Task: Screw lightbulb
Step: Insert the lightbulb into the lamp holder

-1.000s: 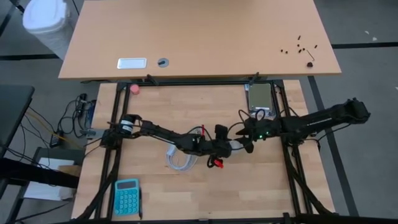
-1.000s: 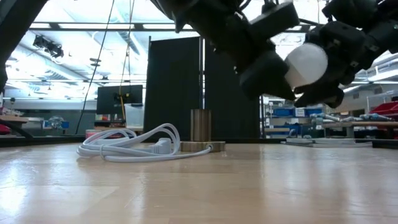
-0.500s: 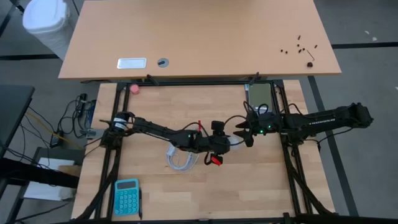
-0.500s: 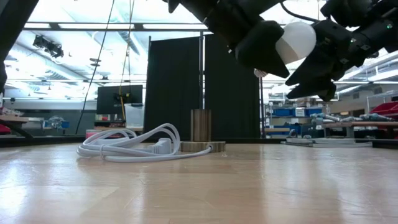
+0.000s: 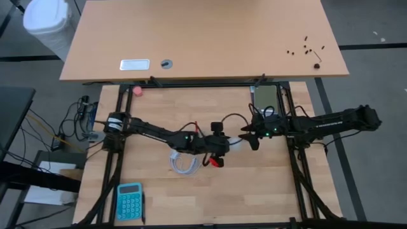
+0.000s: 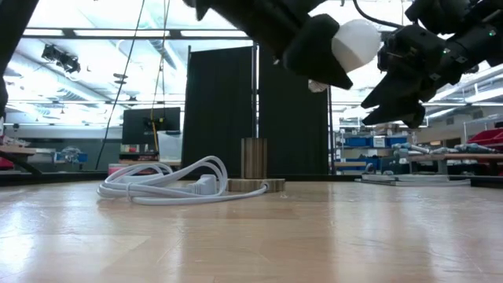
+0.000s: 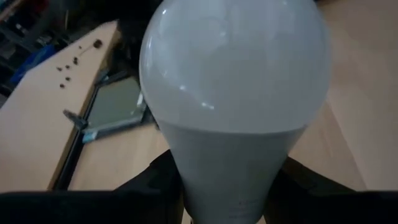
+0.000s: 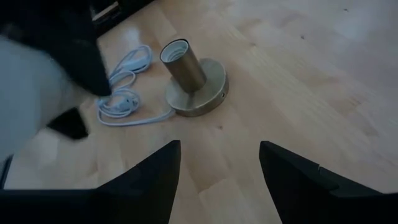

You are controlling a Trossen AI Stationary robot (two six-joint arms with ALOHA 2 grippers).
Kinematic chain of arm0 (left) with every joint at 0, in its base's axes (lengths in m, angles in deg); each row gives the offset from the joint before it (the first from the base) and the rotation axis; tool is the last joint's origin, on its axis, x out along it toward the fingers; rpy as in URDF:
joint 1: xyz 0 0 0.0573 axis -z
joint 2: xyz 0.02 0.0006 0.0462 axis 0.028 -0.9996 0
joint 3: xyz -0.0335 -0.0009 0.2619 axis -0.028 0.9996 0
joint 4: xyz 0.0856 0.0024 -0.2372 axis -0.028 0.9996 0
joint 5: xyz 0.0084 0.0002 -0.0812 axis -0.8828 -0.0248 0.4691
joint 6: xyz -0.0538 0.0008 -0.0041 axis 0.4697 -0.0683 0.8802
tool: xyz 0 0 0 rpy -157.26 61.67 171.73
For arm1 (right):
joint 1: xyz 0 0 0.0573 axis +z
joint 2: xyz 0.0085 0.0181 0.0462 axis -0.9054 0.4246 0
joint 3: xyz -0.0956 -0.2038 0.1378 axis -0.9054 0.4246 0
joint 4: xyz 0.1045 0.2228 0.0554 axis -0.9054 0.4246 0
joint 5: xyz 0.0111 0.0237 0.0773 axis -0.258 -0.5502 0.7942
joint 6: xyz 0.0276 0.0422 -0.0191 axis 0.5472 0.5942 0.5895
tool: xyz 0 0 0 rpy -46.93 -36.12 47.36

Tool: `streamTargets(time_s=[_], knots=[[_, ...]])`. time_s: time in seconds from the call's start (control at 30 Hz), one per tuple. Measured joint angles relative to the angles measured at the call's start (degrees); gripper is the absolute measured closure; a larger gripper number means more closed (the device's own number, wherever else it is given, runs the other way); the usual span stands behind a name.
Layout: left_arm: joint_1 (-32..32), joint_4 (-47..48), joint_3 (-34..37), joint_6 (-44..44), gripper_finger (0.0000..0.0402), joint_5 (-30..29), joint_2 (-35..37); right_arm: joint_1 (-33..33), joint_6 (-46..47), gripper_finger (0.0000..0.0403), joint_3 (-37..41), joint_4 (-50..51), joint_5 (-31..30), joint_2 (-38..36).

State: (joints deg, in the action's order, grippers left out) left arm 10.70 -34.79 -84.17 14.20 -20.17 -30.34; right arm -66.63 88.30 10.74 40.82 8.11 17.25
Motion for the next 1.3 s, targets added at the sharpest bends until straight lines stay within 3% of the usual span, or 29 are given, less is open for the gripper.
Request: streamTargets(time_s=[0.47,0.77,1.0,1.3], knots=[[-2.2,-15.3,16.4,4.0,0.0238,-0.1,9.0,0.0,1.1,0.0172,0.1,-2.6,-1.8,2.0],[-3.4,-24.2,21.7,5.6,0.0239,0.0,9.8,0.1,2.3,0.0172,0.1,-4.9,-4.3,4.3],[-3.4,-38.9,27.3,6.4,0.0239,0.4,9.9,1.4,4.3,0.0172,0.1,-11.5,-7.9,7.6],[-3.4,-42.4,31.5,8.6,0.0239,0.4,9.9,2.5,7.9,0.0172,0.1,-15.1,-9.9,13.4]])
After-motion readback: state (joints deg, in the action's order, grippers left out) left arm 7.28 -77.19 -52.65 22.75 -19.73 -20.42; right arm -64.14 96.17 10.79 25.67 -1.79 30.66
